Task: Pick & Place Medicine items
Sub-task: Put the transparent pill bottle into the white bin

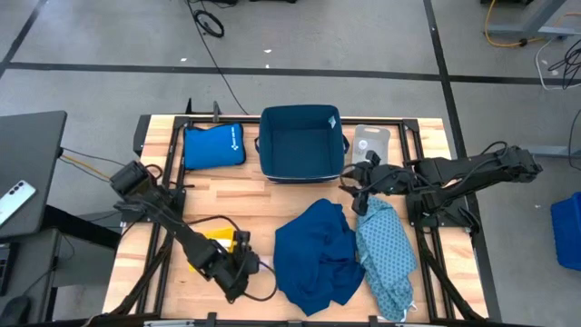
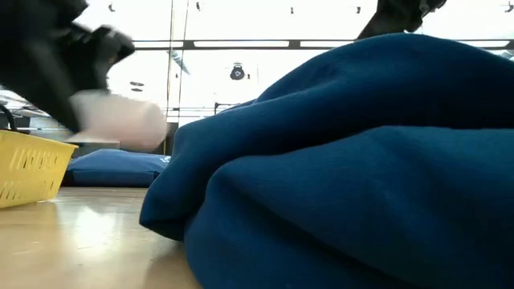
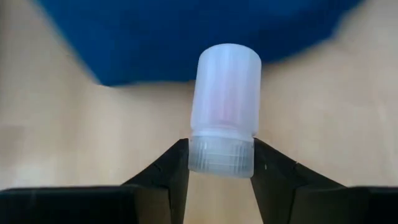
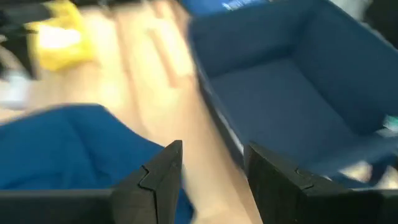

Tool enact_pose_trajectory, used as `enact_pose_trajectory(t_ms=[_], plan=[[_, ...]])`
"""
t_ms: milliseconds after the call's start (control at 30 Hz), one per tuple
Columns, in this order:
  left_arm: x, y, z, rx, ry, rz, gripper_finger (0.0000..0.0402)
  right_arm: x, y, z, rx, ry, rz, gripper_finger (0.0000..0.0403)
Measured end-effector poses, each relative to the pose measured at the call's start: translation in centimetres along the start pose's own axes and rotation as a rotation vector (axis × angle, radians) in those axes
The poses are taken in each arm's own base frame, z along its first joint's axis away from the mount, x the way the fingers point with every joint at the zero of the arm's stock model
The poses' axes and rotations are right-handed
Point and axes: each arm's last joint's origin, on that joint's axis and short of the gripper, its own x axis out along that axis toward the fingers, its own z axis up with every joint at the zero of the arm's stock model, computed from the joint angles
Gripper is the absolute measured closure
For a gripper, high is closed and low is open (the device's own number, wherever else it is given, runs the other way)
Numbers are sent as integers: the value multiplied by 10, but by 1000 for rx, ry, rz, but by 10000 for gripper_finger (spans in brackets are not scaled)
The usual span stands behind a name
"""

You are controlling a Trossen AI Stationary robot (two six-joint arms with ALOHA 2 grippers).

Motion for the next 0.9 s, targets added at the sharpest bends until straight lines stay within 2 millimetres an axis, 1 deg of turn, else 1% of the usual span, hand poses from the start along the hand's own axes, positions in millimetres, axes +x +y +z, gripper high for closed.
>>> enact_pose_trajectory(t_ms=[100, 233, 333, 433, 533, 633, 733, 900], plan=[[-8, 12, 13, 33, -2, 132, 261, 3, 6, 0, -1, -53, 64, 222], [-8, 27, 29, 81, -11, 215, 261, 11, 16, -3, -36, -128, 121, 222], [-2, 41, 36, 137, 1, 272, 261, 19, 23, -11, -54, -144, 149, 222], [7, 59, 42, 190, 26, 342, 261, 29, 30, -25, -123, -86, 148, 222], [16, 78, 49, 241, 40, 405, 261, 40, 39, -32, -199, -65, 125, 222], [24, 94, 60, 289, 30, 430, 261, 52, 47, -37, -256, -54, 87, 222], [31, 107, 71, 338, 2, 418, 261, 61, 51, -40, -278, -48, 42, 222], [39, 122, 83, 385, -43, 390, 261, 68, 51, -41, -277, -40, 6, 222]])
